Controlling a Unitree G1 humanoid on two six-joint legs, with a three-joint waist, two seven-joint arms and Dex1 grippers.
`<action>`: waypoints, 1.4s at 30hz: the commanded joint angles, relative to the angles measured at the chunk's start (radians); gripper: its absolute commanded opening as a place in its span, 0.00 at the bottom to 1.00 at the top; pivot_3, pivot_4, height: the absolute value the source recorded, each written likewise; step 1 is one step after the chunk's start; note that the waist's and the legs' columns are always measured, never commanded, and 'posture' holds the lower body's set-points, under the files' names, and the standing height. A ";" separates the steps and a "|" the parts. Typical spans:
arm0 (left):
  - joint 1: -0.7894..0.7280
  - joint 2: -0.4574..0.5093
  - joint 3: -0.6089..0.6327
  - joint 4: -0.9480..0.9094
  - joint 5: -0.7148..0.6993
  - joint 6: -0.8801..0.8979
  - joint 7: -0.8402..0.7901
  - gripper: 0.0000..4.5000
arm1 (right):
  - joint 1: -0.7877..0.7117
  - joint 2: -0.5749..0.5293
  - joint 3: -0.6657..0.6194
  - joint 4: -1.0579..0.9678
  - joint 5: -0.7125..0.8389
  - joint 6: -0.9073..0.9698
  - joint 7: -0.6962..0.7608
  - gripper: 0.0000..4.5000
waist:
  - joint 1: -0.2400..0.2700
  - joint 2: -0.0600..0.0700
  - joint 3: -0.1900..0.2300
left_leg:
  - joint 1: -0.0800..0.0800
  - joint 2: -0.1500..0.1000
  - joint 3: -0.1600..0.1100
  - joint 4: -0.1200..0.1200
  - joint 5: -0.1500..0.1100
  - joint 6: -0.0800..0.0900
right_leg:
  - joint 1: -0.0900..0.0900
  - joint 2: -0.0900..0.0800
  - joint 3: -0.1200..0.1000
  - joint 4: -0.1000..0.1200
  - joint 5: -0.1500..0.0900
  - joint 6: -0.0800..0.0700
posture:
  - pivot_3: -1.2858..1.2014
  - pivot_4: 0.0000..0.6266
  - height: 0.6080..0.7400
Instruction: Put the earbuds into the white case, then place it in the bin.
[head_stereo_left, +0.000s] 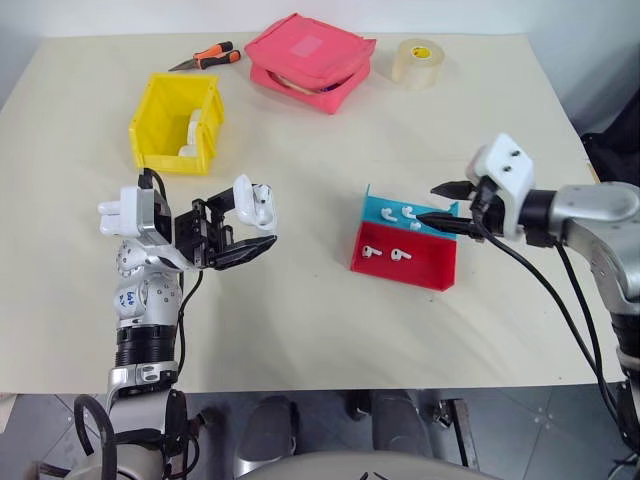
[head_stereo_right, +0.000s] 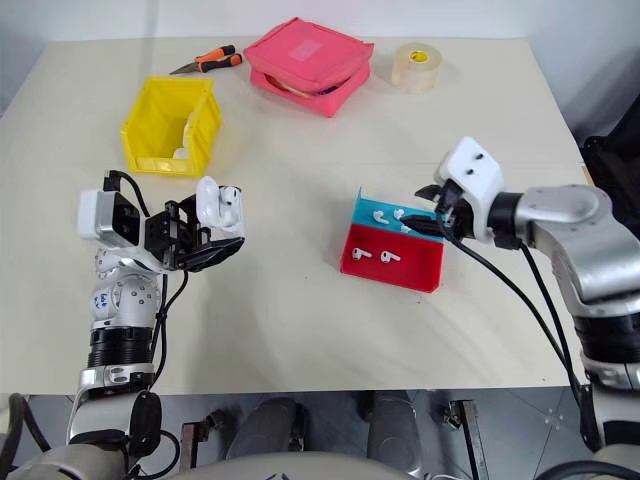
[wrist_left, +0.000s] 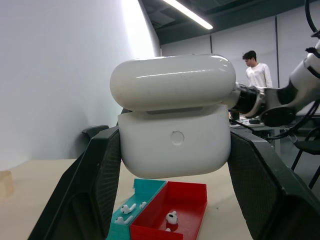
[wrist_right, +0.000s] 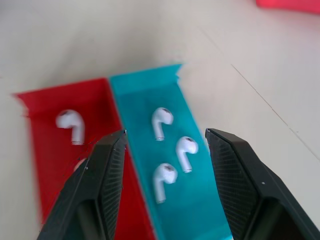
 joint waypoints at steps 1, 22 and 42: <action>0.020 -0.001 0.001 -0.061 -0.015 -0.010 0.008 0.62 | -0.116 0.040 0.077 0.105 -0.073 0.043 0.022 0.59 | -0.002 0.000 0.000 | 0.000 0.000 0.000 0.000 0.000 0.000 | 0.000 0.000 0.000 0.000 0.000 0.000 | 0.52 0.24 1.00; 0.093 -0.005 -0.007 -0.155 -0.020 -0.009 0.053 0.62 | -0.349 0.221 0.221 0.498 -0.260 0.070 0.112 0.59 | -0.017 0.000 0.000 | 0.000 0.001 0.000 0.000 0.000 0.000 | -0.003 0.000 -0.001 0.000 0.000 0.000 | 0.52 0.24 1.00; 0.104 0.003 0.000 -0.164 -0.017 -0.012 0.064 0.62 | -0.395 0.281 0.225 0.612 -0.341 0.047 0.145 0.59 | -0.037 0.000 0.000 | 0.000 0.001 -0.001 0.000 0.000 0.000 | -0.003 0.000 -0.001 0.000 0.000 0.000 | 0.52 0.24 1.00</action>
